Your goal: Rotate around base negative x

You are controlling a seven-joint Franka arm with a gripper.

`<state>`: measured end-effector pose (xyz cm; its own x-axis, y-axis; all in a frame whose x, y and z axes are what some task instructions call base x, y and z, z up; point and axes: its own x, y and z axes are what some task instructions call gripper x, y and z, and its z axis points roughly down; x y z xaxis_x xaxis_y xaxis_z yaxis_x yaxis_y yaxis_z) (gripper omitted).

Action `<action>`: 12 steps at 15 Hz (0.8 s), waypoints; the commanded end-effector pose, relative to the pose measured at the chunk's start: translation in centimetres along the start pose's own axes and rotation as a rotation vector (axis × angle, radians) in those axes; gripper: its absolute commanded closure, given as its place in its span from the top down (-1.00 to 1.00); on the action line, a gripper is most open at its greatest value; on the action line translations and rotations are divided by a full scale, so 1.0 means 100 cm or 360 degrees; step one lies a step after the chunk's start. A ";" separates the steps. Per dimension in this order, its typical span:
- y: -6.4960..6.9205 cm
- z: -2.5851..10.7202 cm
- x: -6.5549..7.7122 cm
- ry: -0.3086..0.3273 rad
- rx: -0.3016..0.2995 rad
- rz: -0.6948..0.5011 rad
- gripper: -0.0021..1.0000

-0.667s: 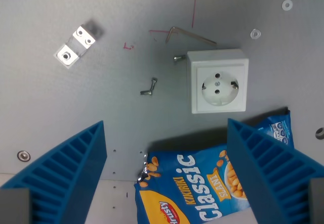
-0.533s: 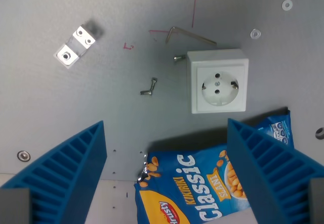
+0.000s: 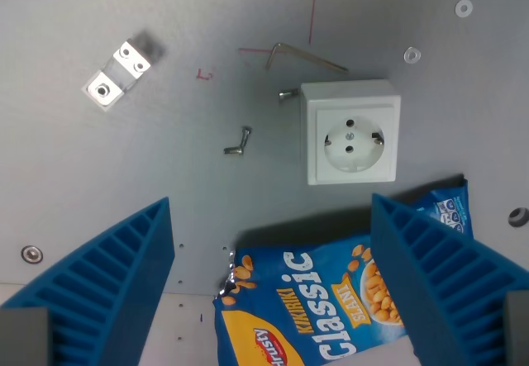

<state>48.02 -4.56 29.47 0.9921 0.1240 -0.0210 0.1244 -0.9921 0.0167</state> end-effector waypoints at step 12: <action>-0.001 -0.002 0.000 -0.0049 -0.0443 0.0020 1.00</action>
<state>48.11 -4.68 29.57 0.9907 0.1317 -0.0345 0.1348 -0.9846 0.1117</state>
